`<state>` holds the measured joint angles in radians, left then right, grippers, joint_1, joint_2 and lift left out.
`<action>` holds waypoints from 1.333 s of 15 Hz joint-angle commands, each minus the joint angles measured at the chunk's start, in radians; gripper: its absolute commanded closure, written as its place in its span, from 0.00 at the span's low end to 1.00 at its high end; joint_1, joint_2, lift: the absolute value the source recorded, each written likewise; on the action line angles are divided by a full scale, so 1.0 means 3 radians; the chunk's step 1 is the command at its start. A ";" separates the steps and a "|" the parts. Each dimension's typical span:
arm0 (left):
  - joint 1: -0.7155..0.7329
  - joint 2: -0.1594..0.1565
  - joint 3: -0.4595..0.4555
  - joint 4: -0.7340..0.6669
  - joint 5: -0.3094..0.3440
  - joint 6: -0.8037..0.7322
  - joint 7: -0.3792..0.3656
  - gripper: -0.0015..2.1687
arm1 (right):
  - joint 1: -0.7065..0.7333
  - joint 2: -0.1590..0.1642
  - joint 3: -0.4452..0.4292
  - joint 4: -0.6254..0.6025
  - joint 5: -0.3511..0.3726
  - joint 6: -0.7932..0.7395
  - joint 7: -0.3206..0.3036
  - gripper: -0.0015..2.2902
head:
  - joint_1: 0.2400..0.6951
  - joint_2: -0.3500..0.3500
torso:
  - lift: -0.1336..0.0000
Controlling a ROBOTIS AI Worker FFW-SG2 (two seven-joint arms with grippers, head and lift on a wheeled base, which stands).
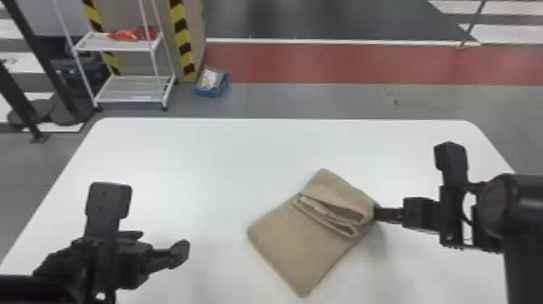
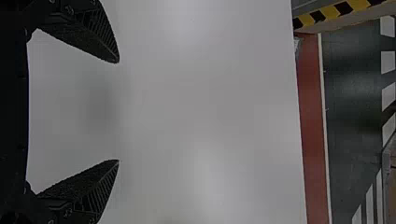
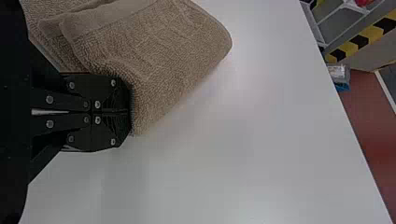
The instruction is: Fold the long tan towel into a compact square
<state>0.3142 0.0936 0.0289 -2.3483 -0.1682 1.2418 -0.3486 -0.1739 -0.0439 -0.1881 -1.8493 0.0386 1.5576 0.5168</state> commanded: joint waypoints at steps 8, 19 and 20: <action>-0.0014 -0.0010 -0.0122 0.0045 0.0049 -0.0266 -0.0019 0.07 | -0.0029 0.0111 -0.0125 0.0115 -0.0231 -0.0337 -0.0143 0.91 | 1.00 0.52 | 0.07; -0.0147 -0.0020 -0.0193 0.0332 0.0055 -0.0481 -0.0040 0.07 | -0.0198 0.0149 -0.0027 0.0530 -0.0354 -0.1359 -0.0276 0.91 | 1.00 0.49 | 0.07; -0.0147 -0.0020 -0.0204 0.0332 0.0055 -0.0491 -0.0040 0.07 | -0.0233 0.0149 -0.0017 0.0617 -0.0359 -0.1451 -0.0276 0.91 | 1.00 0.49 | 0.07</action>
<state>0.2698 0.0887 -0.0289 -2.2473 -0.1519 1.0975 -0.3604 -0.2292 0.0000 -0.1966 -1.6975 -0.0672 1.1590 0.4341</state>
